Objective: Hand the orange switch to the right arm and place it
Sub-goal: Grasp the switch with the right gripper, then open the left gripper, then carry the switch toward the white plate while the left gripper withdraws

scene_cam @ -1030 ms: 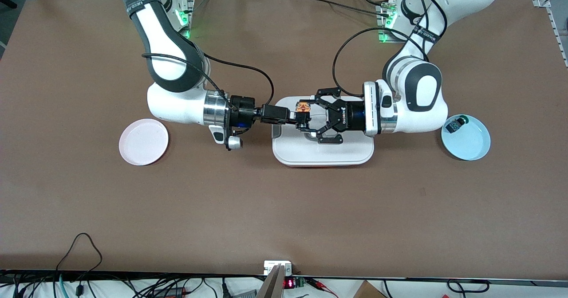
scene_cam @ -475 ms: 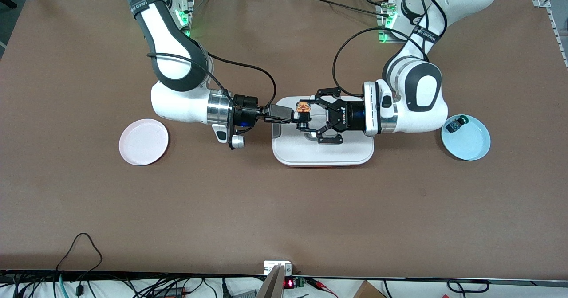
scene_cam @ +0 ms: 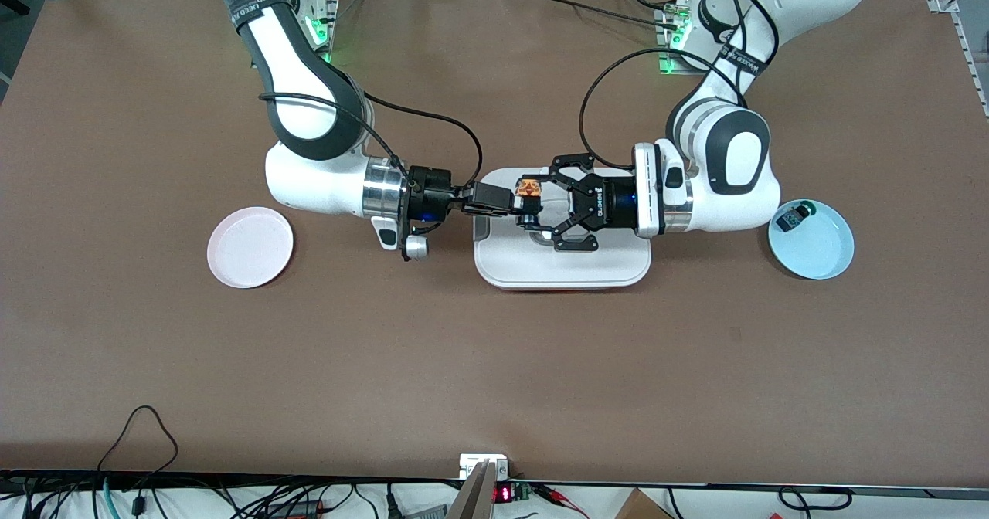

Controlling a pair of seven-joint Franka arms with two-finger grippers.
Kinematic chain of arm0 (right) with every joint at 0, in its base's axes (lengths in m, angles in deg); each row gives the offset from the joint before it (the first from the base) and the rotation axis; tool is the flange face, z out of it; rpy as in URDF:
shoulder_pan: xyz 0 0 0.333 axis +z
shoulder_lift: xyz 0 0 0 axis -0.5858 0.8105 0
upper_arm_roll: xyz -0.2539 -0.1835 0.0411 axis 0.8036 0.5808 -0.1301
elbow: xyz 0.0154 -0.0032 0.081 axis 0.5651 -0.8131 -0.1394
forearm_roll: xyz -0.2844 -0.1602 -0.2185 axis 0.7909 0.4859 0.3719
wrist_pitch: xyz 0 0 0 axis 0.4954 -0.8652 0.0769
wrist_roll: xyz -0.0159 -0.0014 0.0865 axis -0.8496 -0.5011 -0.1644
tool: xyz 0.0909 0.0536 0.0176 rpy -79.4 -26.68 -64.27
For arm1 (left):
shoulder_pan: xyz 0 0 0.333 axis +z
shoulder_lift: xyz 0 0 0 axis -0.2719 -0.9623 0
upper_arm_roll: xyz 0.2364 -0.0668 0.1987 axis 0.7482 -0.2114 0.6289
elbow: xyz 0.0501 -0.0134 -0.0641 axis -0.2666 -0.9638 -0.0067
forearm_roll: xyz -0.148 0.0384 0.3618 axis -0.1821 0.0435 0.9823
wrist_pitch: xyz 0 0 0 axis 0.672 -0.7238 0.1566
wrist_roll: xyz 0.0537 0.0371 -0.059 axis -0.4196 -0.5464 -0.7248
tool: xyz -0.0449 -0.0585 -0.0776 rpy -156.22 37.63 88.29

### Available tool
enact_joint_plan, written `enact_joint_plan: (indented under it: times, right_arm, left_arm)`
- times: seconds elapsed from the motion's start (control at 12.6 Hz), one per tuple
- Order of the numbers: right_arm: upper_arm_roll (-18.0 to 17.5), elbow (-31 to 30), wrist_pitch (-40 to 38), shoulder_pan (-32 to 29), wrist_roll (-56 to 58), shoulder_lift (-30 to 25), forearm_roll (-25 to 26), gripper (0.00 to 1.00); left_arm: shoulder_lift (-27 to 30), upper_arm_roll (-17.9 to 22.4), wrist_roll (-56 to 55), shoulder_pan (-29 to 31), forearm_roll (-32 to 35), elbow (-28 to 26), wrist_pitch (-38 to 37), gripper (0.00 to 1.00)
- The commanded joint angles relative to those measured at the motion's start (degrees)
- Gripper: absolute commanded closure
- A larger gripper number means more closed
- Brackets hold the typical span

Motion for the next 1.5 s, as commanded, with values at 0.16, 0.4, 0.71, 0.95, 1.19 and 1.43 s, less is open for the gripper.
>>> enact_joint_plan:
  times: [0.16,0.4,0.71,0.95,1.19,1.43]
  right_arm:
    - [0.5,2.0,0.6,0.4,0.6,1.3,-0.5,1.0]
    - [0.5,2.0,0.6,0.2,0.6,1.3,-0.5,1.0]
    - [0.8,2.1,0.0,-0.4,0.0,1.2,-0.5,1.0]
    - [0.9,2.3,-1.2,-1.9,-0.1,1.1,-0.1,1.0]
    - [1.0,2.0,-8.9,-6.0,-0.4,0.4,1.7,1.0]
    - [1.0,2.0,-16.5,-10.6,-2.1,-0.3,10.1,1.0]
  left_arm:
    - [0.5,-0.2,2.1,-0.2,-1.9,-0.4,0.0,0.0]
    - [0.8,-0.2,0.3,-0.1,-1.8,-0.4,-0.2,0.0]
    - [3.8,-0.1,-9.4,1.7,-1.1,-0.4,-0.9,0.0]
    - [6.6,0.1,-19.2,2.1,4.7,-0.2,-0.9,0.0]
    - [10.3,0.0,-31.7,3.9,15.1,0.0,-1.4,0.0]
    - [13.1,0.4,-47.6,4.7,28.7,0.1,-5.0,0.0]
